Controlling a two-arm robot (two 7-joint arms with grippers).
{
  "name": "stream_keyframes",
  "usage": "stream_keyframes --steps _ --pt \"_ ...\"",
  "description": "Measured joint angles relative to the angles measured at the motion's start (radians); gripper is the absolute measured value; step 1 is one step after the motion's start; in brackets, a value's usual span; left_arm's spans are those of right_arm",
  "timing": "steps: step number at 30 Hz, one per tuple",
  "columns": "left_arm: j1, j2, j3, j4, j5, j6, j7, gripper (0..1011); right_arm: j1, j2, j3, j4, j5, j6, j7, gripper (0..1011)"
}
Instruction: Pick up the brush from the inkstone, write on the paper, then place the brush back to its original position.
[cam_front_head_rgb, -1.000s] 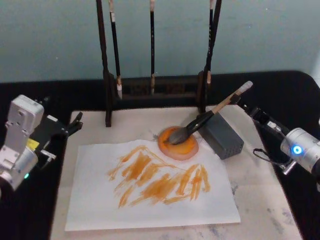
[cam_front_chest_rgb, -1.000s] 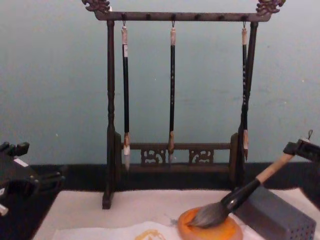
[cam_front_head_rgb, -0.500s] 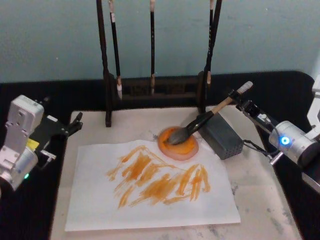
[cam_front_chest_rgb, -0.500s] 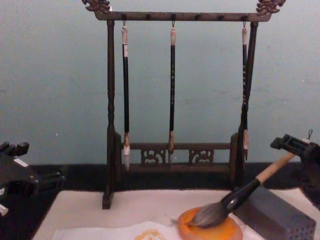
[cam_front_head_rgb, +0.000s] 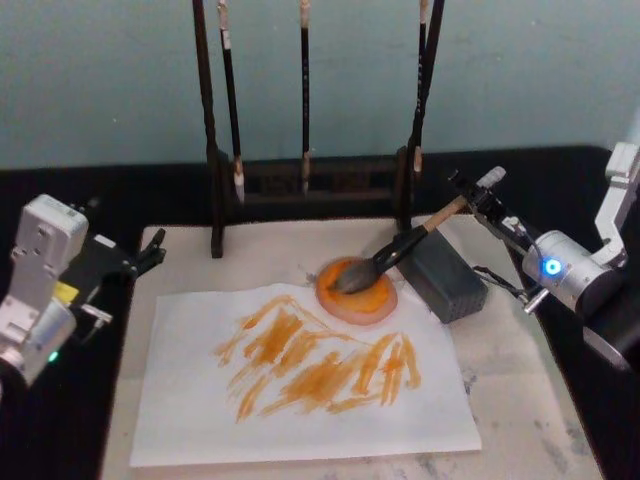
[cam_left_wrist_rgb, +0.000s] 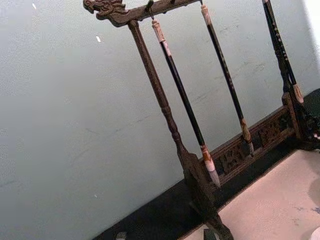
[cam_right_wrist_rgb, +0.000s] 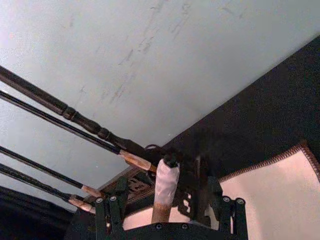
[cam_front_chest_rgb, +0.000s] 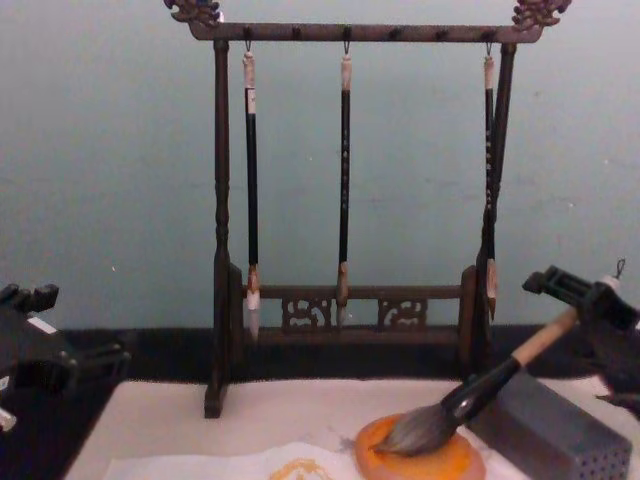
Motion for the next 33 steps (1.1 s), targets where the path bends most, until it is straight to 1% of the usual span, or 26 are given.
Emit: stream_keyframes --steps 3,8,21,26,33 --pt "0.000 0.000 0.000 0.000 0.000 0.000 0.000 1001 0.034 -0.005 -0.016 0.054 0.002 -0.008 0.025 1000" --pt "0.000 0.000 0.000 0.000 0.000 0.000 0.000 1001 0.055 -0.007 -0.033 0.088 0.006 -0.013 0.043 1000" --pt "0.000 0.000 0.000 0.000 0.000 0.000 0.000 1001 0.060 0.006 -0.062 0.088 0.023 -0.018 0.057 1000" --pt "0.000 0.000 0.000 0.000 0.000 0.000 0.000 1001 0.052 0.013 -0.070 0.074 0.029 -0.022 0.060 1000" --pt "0.000 0.000 0.000 0.000 0.000 0.000 0.000 1001 0.027 0.027 -0.078 0.033 0.044 -0.026 0.044 1000"
